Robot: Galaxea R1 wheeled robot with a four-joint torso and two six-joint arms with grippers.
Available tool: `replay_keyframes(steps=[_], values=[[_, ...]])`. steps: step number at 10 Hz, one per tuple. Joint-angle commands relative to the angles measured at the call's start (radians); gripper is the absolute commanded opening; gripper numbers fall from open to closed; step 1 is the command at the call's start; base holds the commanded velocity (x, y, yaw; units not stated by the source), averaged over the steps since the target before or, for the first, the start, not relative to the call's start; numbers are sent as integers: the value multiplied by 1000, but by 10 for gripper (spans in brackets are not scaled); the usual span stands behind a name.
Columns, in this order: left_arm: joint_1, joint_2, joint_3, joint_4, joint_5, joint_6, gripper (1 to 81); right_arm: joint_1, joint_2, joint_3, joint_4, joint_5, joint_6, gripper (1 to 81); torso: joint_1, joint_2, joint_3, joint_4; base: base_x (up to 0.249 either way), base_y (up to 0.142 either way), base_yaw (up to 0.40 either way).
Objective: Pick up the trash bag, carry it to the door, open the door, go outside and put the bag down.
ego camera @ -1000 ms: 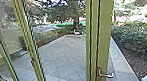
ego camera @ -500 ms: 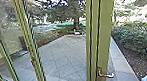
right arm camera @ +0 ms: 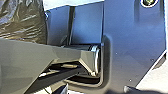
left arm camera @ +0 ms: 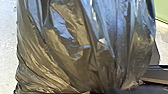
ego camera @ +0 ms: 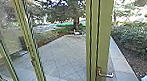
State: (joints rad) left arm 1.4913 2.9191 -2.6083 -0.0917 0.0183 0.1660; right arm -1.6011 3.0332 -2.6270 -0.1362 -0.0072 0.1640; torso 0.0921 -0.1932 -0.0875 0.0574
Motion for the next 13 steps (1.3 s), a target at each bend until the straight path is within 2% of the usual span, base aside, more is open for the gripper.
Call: replay_keyframes(steps=[1, 4, 6, 7, 9, 10, 11, 13], values=[[-59, -15, 5, -2, 61, 0, 10, 42, 3, 27, 1, -56, -6, 811, 0, 0, 0, 0, 0, 0, 0], [-55, -66, 82, -3, 74, 0, 10, 17, -109, 194, -2, -53, -5, 811, 0, 0, 0, 0, 0, 0, 0], [-53, -131, 175, -20, 75, -2, 10, -12, -205, 324, -2, -1, -5, 811, 0, 0, 0, 0, 0, 0, 0], [-52, -145, 188, -23, 75, -2, 10, -21, -244, 374, -5, 27, -6, 811, 0, 0, 0, 0, 0, 0, 0], [-51, -159, 189, -34, 97, -2, 10, -24, -339, 501, -2, 36, 3, 811, 0, 0, 0, 0, 0, 0, 0], [-52, -162, 189, -37, 98, -2, 10, -29, -396, 584, 0, 44, 8, 811, 0, 0, 0, 0, 0, 0, 0], [-51, -162, 189, -37, 100, -2, 10, -35, -485, 715, 3, 96, 8, 811, 0, 0, 0, 0, 0, 0, 0], [-51, -156, 189, -37, 100, -2, 10, -34, -649, 953, -5, 116, 8, 811, 0, 0, 0, 0, 0, 0, 0]])
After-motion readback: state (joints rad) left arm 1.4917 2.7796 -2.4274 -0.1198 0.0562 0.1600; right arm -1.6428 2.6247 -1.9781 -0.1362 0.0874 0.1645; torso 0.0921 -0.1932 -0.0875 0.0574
